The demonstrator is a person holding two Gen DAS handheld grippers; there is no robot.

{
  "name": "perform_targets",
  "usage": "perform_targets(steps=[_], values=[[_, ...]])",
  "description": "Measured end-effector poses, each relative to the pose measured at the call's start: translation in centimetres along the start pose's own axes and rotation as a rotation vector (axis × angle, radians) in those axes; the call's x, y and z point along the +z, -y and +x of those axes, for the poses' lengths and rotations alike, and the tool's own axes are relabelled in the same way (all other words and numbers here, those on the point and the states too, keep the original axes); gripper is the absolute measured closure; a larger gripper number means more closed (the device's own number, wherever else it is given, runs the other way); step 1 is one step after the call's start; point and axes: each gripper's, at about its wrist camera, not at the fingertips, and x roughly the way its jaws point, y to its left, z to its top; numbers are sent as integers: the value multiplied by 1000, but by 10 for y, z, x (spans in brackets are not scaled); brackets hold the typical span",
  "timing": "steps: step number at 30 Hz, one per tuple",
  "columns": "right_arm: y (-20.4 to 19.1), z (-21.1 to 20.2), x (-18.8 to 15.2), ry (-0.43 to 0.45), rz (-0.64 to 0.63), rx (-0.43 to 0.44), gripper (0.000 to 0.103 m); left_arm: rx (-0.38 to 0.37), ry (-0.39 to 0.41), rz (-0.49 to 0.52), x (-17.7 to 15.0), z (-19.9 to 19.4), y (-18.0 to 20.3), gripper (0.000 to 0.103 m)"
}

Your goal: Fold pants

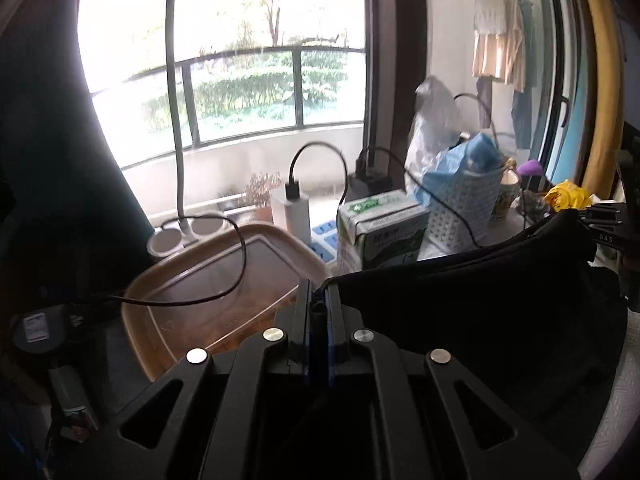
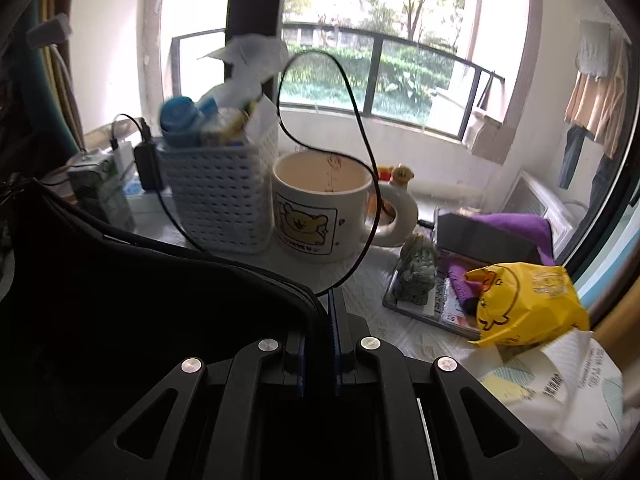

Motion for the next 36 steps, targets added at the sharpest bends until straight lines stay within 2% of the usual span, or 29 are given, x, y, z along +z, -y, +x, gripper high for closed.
perform_targets(steps=[3, 4, 5, 6, 7, 8, 9, 10, 11, 12, 13, 17, 22, 27, 32, 36], values=[[0, 19, 5, -61, -13, 10, 94, 11, -47, -2, 0, 12, -1, 95], [0, 24, 7, -71, -15, 7, 94, 17, -51, 5, 0, 12, 0, 88], [-1, 27, 9, -79, -16, 5, 92, 22, -49, 6, 0, 13, 0, 71], [-1, 31, 10, -94, -18, 6, 92, 28, -44, 5, 0, 11, 0, 59], [-1, 33, 11, -104, -20, 7, 91, 30, -38, 1, 0, 9, -1, 37], [-2, 34, 12, -109, -25, 4, 88, 28, -24, -5, 1, 5, -3, 25], [-3, 34, 13, -104, -28, -7, 85, 25, -14, -8, 2, 2, -4, 23], [-3, 34, 14, -100, -29, -15, 74, 26, -6, -7, 4, -1, -5, 22], [-4, 31, 15, -87, -30, -27, 41, 33, -1, -5, 5, -5, -6, 22], [-4, 29, 16, -80, -28, -27, 18, 41, 4, -6, 6, -9, -6, 22], [-4, 27, 18, -69, -23, -25, 0, 48, 9, -9, 7, -14, -7, 22], [-7, 8, 19, -32, -21, -28, 0, 60, 17, -21, 5, -36, -7, 22], [-9, -27, 10, 11, 13, -37, 0, 63, 9, -36, -15, -66, -5, 22], [-7, -60, -10, 24, 67, -31, 0, 29, -64, -84, -53, -80, -6, 21], [-5, -85, -48, -1, 151, -33, 0, 0, -169, -161, -98, -82, -8, 21], [-6, -99, -84, -37, 219, -36, 0, -2, -212, -200, -126, -88, -11, 21]])
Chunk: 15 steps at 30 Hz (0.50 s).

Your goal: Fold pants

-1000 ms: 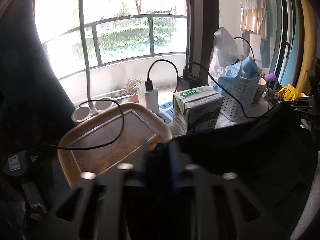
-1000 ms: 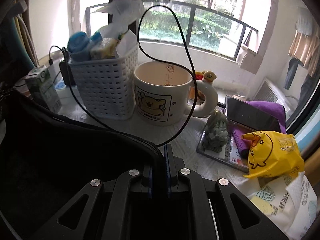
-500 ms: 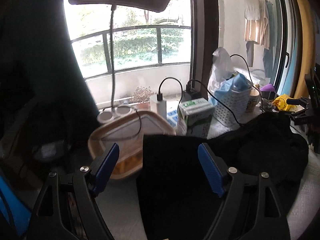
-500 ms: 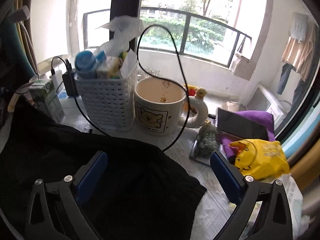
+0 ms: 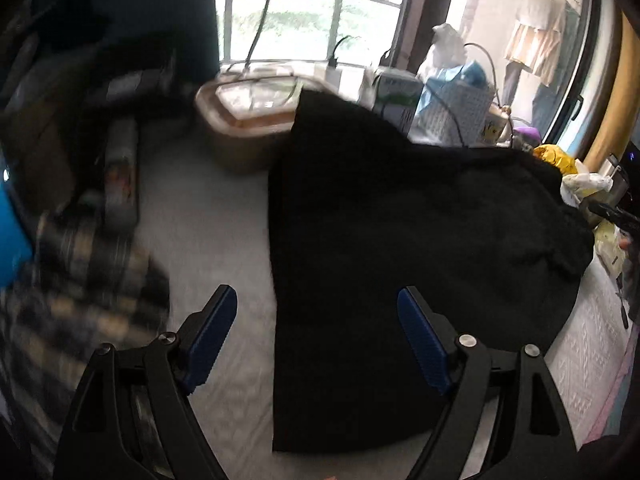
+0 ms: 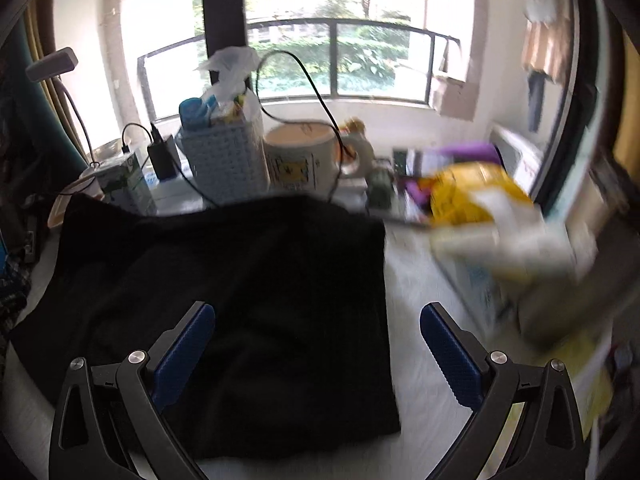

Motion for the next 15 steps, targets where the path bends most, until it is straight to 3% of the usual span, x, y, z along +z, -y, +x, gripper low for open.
perform_targets(steps=[9, 15], values=[[9, -22, -59, -57, 128, 26, 0, -21, -22, -26, -26, -5, -1, 21], [3, -7, -77, -115, 215, 106, 0, -43, -46, -51, -32, 1, 1, 21]])
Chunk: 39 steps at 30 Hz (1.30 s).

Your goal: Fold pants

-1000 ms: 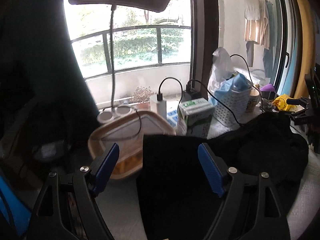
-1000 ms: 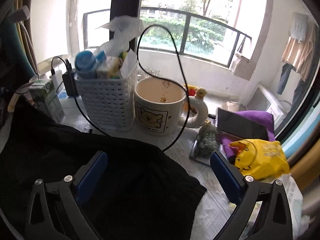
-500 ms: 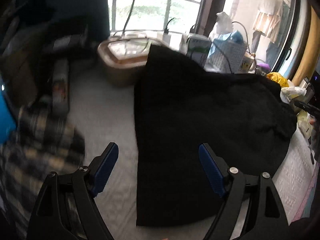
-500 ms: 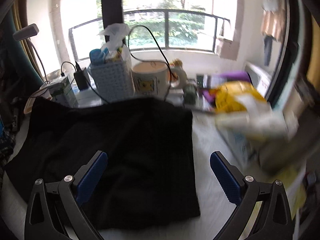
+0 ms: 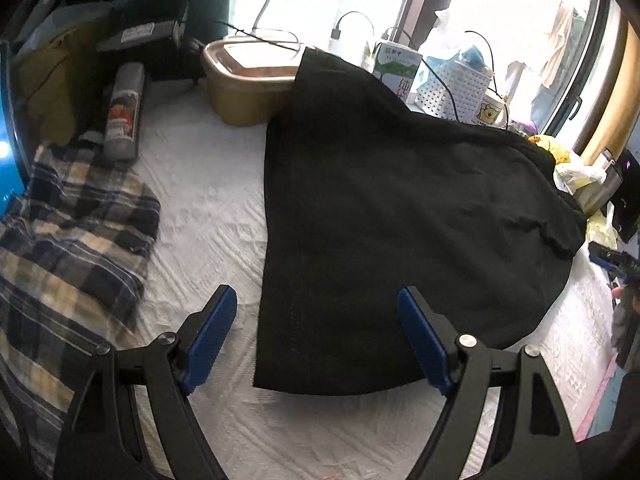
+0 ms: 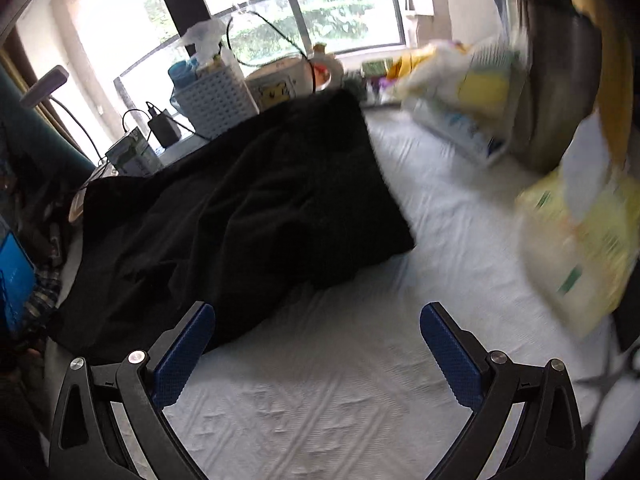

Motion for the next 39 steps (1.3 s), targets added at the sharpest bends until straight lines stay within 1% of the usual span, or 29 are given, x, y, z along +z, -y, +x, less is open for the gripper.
perform_targets(steps=[3, 6, 10, 13, 14, 15, 16, 17, 18, 19, 21, 24, 27, 28, 30, 32, 34, 37, 39], values=[[-12, 15, 1, -17, -10, 47, 0, -2, -7, -11, 0, 2, 0, 21], [-22, 25, 8, -10, -11, 62, 0, -3, -5, -19, 0, 2, -1, 21], [-21, 41, 27, 16, 66, 70, 0, -6, -9, -28, -1, -1, -3, 21], [-11, 46, 38, 37, 160, 118, 1, -12, -7, -33, -6, -6, -4, 21], [-8, 48, 40, 44, 179, 141, 11, -15, -5, -35, -7, -7, -4, 21], [-7, 50, 41, 43, 194, 154, 24, -20, -4, -39, -9, -9, -4, 21], [-4, 52, 42, 39, 213, 160, 67, -21, -4, -41, -10, -10, -5, 21], [-2, 57, 42, 27, 238, 171, 88, -19, -3, -40, -12, -10, -5, 21], [-3, 58, 41, 29, 240, 185, 88, -15, -3, -39, -13, -11, -5, 21], [-5, 57, 40, 36, 223, 183, 92, -13, -4, -36, -14, -12, -5, 21], [-17, 45, 40, 60, 150, 133, 94, -14, 0, -37, -14, -15, -6, 21], [-23, 22, 36, 95, 74, 65, 96, -13, 1, -31, -16, -18, -6, 21], [-22, -7, 30, 128, 35, 10, 96, -16, -1, -19, -18, -20, -4, 21], [-22, -19, 26, 145, 22, -22, 96, -20, 0, -14, -18, -21, -2, 21], [-20, -32, 21, 162, 9, -65, 96, -27, 0, -4, -19, -23, 0, 21], [-9, -44, 15, 171, 16, -104, 96, -34, -4, 4, -20, -24, 3, 21], [5, -43, 10, 163, 29, -125, 96, -44, -7, 15, -20, -23, 7, 21], [30, -26, 3, 121, 82, -93, 96, -47, -12, 26, -19, -17, 11, 21], [31, -18, -2, 105, 80, -99, 96, -59, -27, 17, -16, -12, 13, 21]])
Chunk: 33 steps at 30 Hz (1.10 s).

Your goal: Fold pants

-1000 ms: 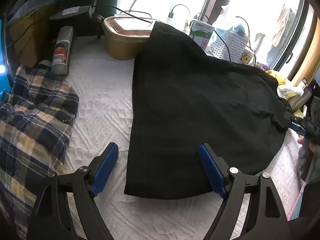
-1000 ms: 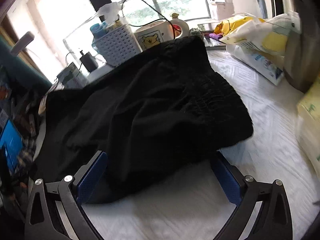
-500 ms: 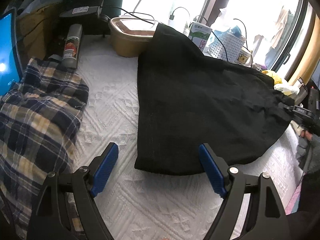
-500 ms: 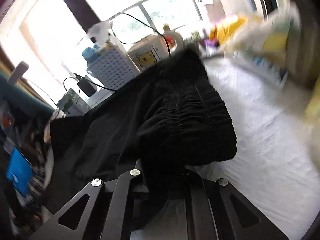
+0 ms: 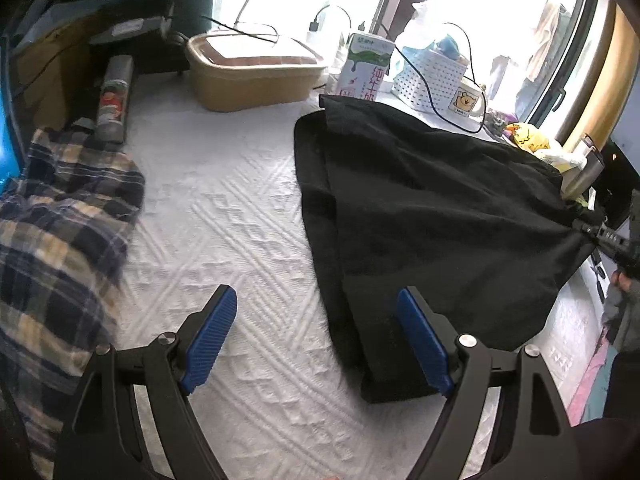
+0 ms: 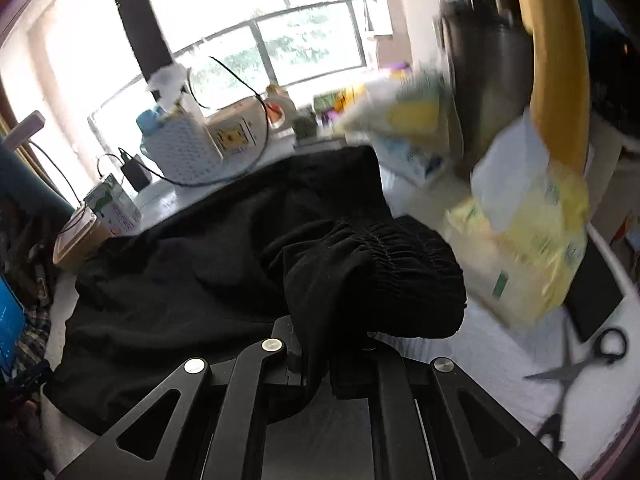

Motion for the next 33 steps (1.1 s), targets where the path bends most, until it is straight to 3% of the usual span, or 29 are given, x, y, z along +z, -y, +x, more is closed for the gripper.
perform_targets(steps=[2, 8, 9, 10, 11, 15, 16, 19, 20, 23, 28, 33], values=[[-5, 8, -3, -25, -23, 7, 96, -38, -19, -11, 2, 6, 4, 21], [-3, 15, -6, -42, -48, 11, 95, -19, -10, -20, 7, 14, 14, 24], [-1, 16, -6, -41, -43, 23, 95, -11, -6, -20, 8, 15, 16, 31], [0, 15, -6, -38, -42, 31, 94, 6, -8, -4, 8, 17, 19, 46], [2, 14, -7, -35, -39, 40, 93, 47, -9, 29, 8, 19, 24, 52], [12, 10, -11, -39, -14, 59, 80, 149, 10, 135, 0, 19, 32, 62], [15, 9, -12, -41, 1, 74, 70, 159, 14, 136, -2, 18, 32, 62], [17, 9, -13, -44, 24, 103, 14, 200, 18, 137, -5, 16, 30, 62], [16, 8, -13, -41, 27, 104, 10, 215, 20, 134, -6, 15, 30, 62], [16, 6, -13, -34, 28, 86, 10, 251, 15, 105, -7, 10, 21, 62], [30, 9, -13, -23, 76, 77, 10, 198, 23, 45, 7, -6, 8, 63], [36, 11, -6, 2, 128, 110, 10, 149, 113, 168, 54, -11, 35, 63]])
